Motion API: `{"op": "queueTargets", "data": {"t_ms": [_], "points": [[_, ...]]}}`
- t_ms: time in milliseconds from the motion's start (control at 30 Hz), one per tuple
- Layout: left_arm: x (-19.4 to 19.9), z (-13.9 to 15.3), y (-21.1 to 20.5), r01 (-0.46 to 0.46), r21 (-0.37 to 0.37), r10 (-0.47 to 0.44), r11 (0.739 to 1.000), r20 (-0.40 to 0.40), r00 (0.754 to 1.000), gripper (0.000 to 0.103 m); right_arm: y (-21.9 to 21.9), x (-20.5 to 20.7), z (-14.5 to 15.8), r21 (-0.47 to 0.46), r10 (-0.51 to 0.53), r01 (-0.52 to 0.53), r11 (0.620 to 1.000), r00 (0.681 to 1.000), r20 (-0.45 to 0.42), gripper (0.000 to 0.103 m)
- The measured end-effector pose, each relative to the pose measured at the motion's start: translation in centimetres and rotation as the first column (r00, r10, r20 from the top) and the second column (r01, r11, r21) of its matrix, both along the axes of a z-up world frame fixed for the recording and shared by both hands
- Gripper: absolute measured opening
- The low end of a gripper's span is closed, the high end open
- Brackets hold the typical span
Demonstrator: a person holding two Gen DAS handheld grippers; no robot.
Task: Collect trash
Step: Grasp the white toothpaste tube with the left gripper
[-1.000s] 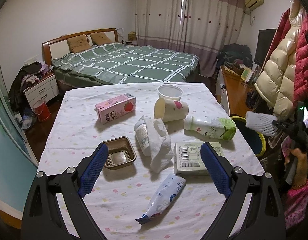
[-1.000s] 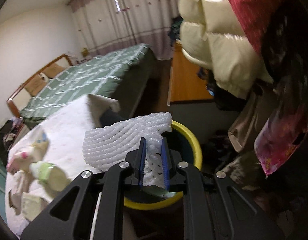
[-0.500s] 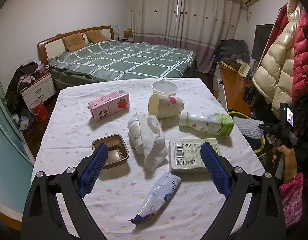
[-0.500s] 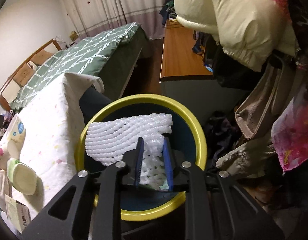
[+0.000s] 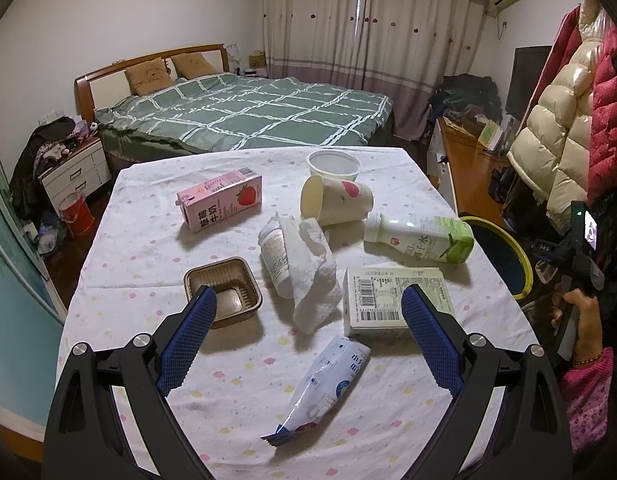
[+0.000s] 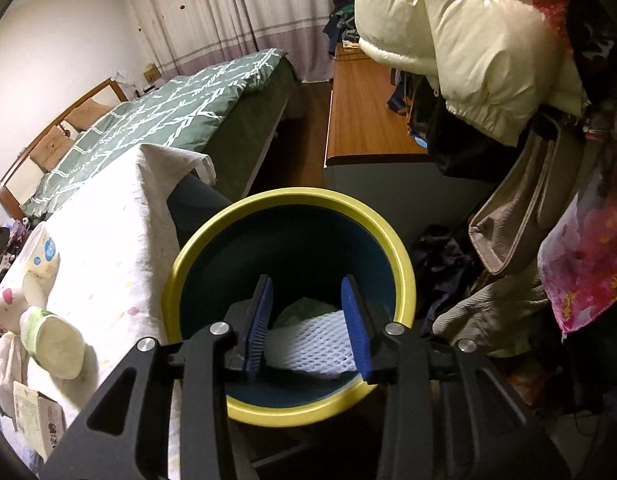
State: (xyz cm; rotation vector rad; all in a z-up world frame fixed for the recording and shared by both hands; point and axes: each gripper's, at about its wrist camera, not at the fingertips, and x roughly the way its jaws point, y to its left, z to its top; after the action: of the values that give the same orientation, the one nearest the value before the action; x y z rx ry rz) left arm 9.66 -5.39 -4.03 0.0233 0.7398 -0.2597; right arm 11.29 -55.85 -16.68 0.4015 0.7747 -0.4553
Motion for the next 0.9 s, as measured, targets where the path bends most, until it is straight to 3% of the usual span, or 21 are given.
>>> {"op": "queueTargets", "data": {"t_ms": [133, 300, 600, 800, 900], "points": [[0.1, -0.8, -0.1, 0.012, 0.020, -0.012, 1.000, -0.021, 1.000, 0.092, 0.3, -0.4, 0.5, -0.001, 0.003, -0.003, 1.000, 1.000, 0.012, 0.036], [0.5, -3.4, -0.5, 0.069, 0.043, -0.064, 0.997, -0.103, 0.993, 0.092, 0.5, -0.5, 0.8, -0.003, 0.011, -0.011, 1.000, 1.000, 0.021, 0.036], [0.6, -8.7, -2.1, 0.223, 0.133, -0.185, 0.966, -0.252, 0.950, 0.092, 0.9, -0.6, 0.9, -0.001, 0.024, -0.024, 1.000, 0.999, 0.023, 0.038], [1.1, -10.8, -2.2, 0.271, 0.134, -0.218, 0.953, -0.315, 0.923, 0.073, 1.1, -0.6, 0.8, 0.001, 0.032, -0.032, 0.999, 0.999, 0.020, 0.039], [1.0, -11.0, -2.3, 0.284, 0.152, -0.227, 0.947, -0.312, 0.923, 0.069, 1.3, -0.6, 0.9, -0.001, 0.037, -0.037, 0.999, 0.999, 0.021, 0.039]]}}
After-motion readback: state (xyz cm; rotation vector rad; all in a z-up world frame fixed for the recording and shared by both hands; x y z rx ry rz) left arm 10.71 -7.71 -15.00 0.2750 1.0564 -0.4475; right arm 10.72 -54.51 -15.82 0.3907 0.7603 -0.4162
